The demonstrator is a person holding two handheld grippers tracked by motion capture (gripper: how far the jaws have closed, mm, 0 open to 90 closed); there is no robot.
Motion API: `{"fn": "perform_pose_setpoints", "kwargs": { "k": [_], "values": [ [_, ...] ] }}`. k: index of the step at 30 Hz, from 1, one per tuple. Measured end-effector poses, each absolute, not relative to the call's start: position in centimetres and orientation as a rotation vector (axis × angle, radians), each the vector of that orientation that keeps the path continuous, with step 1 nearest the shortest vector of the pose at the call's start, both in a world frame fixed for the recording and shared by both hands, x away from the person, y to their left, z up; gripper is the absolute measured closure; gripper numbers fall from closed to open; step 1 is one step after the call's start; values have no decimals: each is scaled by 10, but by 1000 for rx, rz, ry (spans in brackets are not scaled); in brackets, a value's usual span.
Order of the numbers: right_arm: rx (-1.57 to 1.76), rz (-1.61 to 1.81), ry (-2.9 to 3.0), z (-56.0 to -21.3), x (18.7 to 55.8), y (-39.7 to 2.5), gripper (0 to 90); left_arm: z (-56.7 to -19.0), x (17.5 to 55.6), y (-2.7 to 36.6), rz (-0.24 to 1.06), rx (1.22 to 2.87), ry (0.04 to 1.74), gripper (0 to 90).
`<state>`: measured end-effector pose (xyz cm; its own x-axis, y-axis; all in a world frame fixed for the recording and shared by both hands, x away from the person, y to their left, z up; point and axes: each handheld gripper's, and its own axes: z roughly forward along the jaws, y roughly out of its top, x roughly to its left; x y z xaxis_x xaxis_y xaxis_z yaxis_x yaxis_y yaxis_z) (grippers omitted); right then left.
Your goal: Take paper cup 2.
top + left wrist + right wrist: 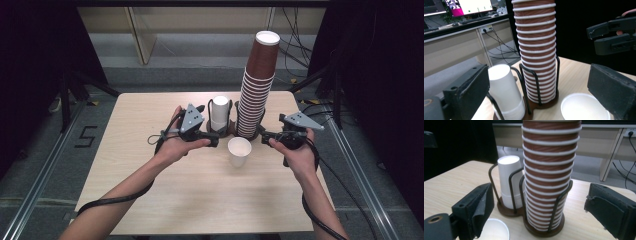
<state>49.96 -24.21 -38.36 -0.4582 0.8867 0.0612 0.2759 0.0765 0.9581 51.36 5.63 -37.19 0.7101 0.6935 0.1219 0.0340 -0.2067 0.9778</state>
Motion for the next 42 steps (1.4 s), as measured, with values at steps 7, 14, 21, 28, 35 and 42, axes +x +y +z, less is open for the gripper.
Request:
{"fn": "perform_pose_setpoints", "kwargs": {
  "k": [7, 14, 21, 28, 35, 42],
  "values": [
    [1148, 1433, 1753, -363, 509, -240, 79, -364, 532, 31, 638, 1679, 566, 38],
    [1094, 1463, 1703, -323, 527, -239, 57, -345, 557, 2, 650, 1666, 539, 38],
    [1050, 1464, 1679, -281, 553, -233, 26, -332, 584, -23, 591, 1633, 572, 40],
    [1039, 1444, 1693, -257, 579, -226, 10, -318, 601, -34, 562, 1614, 584, 41],
    [1045, 1442, 1720, -247, 594, -217, 13, -312, 613, -42, 540, 1628, 599, 42],
    [1053, 1417, 1722, -247, 606, -208, 26, -313, 620, -49, 524, 1632, 624, 51]
  ]
}}
